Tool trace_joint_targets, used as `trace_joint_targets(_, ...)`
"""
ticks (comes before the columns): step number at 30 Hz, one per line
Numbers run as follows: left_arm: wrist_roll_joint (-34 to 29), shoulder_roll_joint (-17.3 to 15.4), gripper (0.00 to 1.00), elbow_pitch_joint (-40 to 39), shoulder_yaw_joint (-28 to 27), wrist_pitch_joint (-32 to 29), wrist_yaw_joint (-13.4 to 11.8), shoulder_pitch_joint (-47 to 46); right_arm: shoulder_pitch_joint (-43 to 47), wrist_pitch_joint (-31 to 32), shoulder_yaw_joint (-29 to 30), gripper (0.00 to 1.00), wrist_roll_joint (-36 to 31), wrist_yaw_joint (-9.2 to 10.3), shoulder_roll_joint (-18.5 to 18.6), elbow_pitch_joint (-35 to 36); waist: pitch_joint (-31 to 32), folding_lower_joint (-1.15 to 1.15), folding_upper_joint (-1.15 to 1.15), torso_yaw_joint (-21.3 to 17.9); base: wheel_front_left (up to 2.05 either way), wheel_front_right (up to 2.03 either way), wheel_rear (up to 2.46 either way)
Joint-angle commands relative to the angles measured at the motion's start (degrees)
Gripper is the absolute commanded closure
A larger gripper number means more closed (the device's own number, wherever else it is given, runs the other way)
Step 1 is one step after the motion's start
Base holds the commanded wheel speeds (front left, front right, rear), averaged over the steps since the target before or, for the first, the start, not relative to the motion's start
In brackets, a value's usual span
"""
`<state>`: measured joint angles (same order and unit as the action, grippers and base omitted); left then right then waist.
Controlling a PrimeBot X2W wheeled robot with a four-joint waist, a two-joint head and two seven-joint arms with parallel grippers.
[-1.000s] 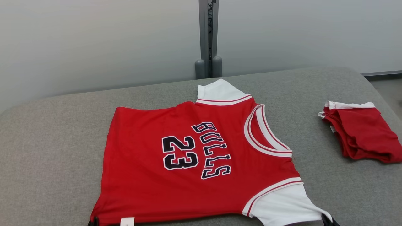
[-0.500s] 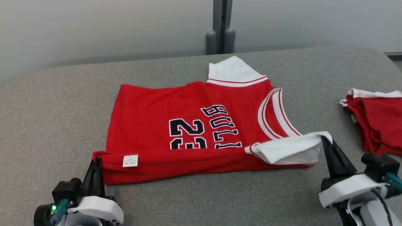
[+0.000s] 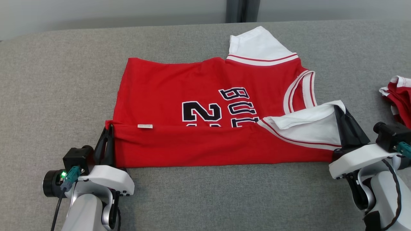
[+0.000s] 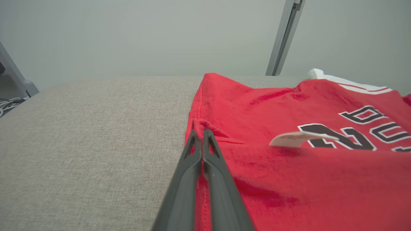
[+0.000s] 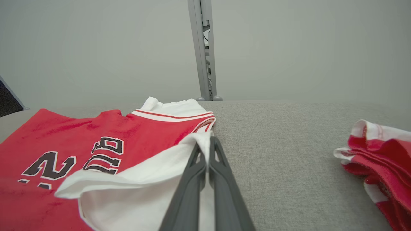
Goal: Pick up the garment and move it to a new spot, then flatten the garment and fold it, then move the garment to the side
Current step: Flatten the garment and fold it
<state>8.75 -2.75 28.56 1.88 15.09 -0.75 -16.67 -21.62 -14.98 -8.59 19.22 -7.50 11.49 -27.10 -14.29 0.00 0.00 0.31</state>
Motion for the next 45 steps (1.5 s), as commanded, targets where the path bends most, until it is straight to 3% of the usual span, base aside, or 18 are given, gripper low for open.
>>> trace_joint_targets(1, -0.02, -0.3, 1.0, 0.28, -0.17, 0.04, -0.24, -1.25, -0.87, -0.28, 0.16, 1.0, -0.35, 0.02, 0.29, -0.45, -0.86, 0.0, 0.0, 0.44, 0.0, 0.0, 0.0)
trace_joint_targets(13, -0.24, -0.31, 1.0, 2.26, -0.07, 0.04, -0.39, -4.55, -4.76, -0.28, 1.65, 1.0, -1.69, 0.02, 0.21, -4.27, -3.71, 0.0, 0.0, 1.24, 0.0, 0.0, 0.0)
trace_joint_targets(14, -0.19, -0.31, 0.57, 2.22, 0.05, 0.04, -0.51, -4.69, -4.96, -0.27, 2.21, 0.68, -1.43, 0.02, 0.02, -4.59, -3.85, 0.0, 0.0, 1.28, 0.0, 0.0, 0.0)
trace_joint_targets(15, 0.1, -0.31, 0.0, 2.15, 0.09, 0.04, -0.66, -4.82, -5.17, -0.28, 2.59, 0.13, -1.02, 0.02, -0.29, -4.69, -3.97, 0.0, 0.0, 1.32, 0.0, 0.0, 0.0)
trace_joint_targets(16, 0.14, -0.31, 0.0, 1.98, 0.08, 0.04, -0.92, -4.88, -5.47, -0.28, 3.03, 0.0, -0.98, 0.02, -0.49, -4.36, -4.09, 0.0, 0.0, 1.32, 0.0, 0.0, 0.0)
trace_joint_targets(32, 1.28, -0.28, 0.0, -0.31, 0.87, 0.04, -3.38, 3.2, 4.49, -0.27, 5.54, 0.0, -0.51, 0.02, -1.3, -0.48, -2.04, 0.0, 0.0, 0.19, 0.0, 0.0, 0.0)
trace_joint_targets(45, 1.51, -0.29, 0.0, -0.08, 2.94, 0.04, -3.38, 3.85, 6.49, -0.27, 3.65, 0.0, 1.58, 0.02, -1.4, -5.41, -2.15, 0.0, 0.0, 0.64, 0.0, 0.0, 0.0)
